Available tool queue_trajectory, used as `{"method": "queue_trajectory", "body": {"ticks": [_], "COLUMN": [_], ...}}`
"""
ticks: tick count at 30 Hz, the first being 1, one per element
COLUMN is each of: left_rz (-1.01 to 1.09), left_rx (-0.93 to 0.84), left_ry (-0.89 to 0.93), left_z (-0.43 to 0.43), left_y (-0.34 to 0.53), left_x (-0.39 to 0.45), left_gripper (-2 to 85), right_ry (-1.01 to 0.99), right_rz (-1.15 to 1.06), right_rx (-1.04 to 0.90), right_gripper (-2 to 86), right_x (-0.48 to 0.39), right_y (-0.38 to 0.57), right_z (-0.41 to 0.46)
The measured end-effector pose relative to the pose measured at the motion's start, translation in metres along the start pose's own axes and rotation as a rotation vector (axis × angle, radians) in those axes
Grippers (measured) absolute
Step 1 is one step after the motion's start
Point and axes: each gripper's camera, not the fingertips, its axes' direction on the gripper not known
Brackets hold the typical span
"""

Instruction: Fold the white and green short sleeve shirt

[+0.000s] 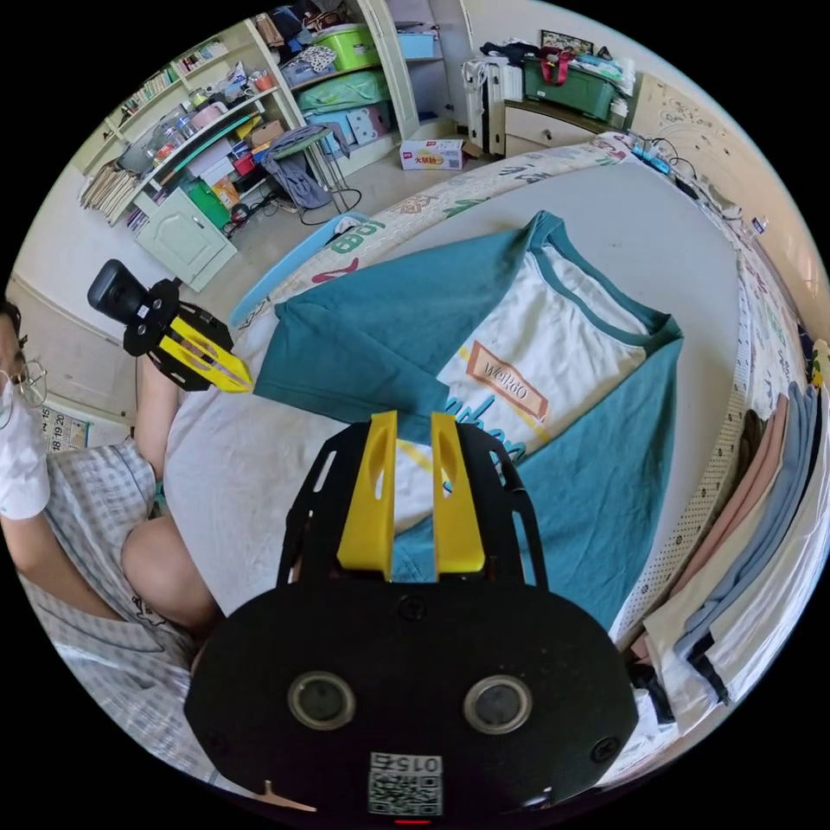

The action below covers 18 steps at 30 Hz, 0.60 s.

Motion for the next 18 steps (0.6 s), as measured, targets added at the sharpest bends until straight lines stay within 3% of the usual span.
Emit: {"method": "queue_trajectory", "body": {"ticks": [4,11,18], "left_rz": [-0.007,-0.028,0.024], "left_rx": [-0.047,-0.078,-0.044], "left_ry": [-0.001,-0.022,-0.025], "left_z": [0.011,0.016,0.000], "left_y": [-0.005,-0.007,0.002], "left_x": [-0.003,-0.005,0.009], "left_gripper": [6.5,2.0,0.7], "right_ry": [0.012,0.066,-0.005], "right_rz": [0.023,0.003,-0.039], "right_rx": [-0.032,-0.051,-0.087], "right_gripper": [7.8,2.8,-0.7], "right_x": [0.002,-0.010,-0.019], "right_y": [0.001,0.006,0.030], "right_z": [0.006,0.012,0.013]}}
